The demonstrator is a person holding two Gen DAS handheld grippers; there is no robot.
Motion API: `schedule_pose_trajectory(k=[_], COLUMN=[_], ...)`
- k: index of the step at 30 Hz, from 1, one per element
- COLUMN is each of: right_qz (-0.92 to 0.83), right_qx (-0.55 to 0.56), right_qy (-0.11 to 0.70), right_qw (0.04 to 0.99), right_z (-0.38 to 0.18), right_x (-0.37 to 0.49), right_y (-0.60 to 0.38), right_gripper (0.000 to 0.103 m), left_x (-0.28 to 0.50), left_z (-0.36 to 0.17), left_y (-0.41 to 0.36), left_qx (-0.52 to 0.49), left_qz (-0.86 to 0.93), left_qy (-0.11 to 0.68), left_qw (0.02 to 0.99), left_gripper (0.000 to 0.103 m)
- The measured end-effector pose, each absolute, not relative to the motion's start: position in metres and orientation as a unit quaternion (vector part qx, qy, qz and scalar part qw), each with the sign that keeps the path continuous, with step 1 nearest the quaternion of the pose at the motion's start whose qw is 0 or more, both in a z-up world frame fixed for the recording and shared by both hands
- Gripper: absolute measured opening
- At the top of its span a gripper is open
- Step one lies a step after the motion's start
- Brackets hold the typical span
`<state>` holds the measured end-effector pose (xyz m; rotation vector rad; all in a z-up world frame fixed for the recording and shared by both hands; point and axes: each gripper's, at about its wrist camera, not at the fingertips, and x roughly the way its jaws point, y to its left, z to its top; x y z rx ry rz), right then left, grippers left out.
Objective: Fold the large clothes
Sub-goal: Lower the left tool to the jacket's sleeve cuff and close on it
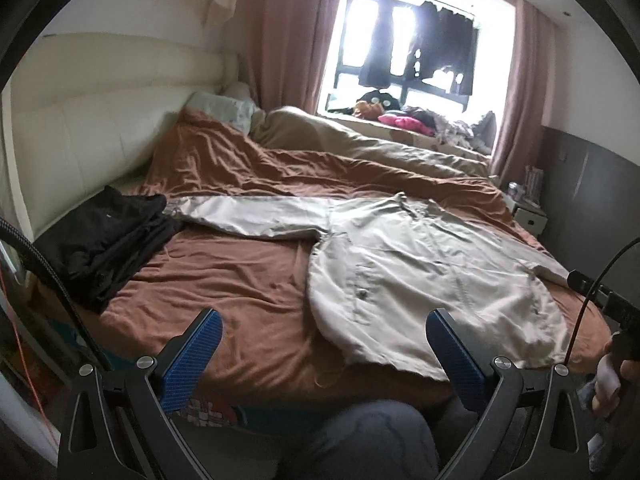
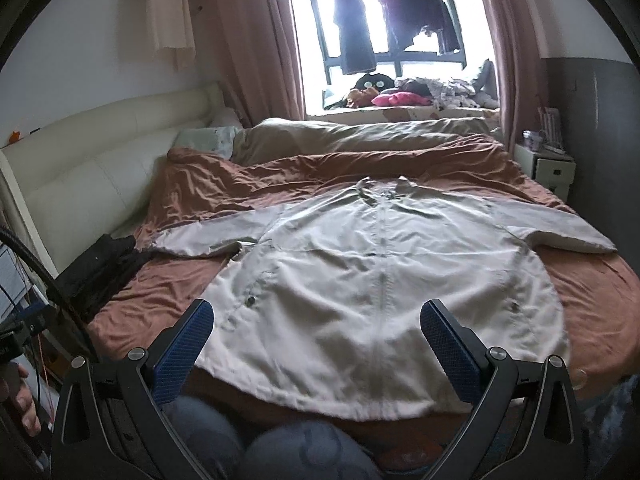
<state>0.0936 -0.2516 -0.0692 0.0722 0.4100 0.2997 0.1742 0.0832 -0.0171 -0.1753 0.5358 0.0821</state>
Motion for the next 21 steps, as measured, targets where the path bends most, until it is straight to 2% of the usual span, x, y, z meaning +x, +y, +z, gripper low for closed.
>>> schedule_pose_trajectory(k=[9,13,15,21], right_qz=[0.164,0.171,0.176,0.177], right_qx=[0.056,0.072,0.080,0.114], right_qy=[0.230,0.240,0.248,0.268], right_qw=[0.958,0.953,0.949,0.940], right_z=[-0.071,-0.073,-0.075,-0.078], right_x=[0.180,0.221,0.237,0.294], right_y=[-0.212,-0.195,-0.191,-0.173], right_gripper=[0.103,0.103,0.097,0.089], left_x=[0.239,0.269,0.287,0.334], left_z=[-0.033,-0.041,-0.047,-0.053], left_y=[0.132,0.160,0.175,0.209], left_qx=[-0.108,-0.122,-0.132,-0.148], left_qz=[0.075,0.090,0.099,0.114], left_qy=[0.293,0.306,0.316,0.322], left_qw=[0.947,0.940,0.934,0.928], left_gripper=[0.101,0.092,0.090,0.087])
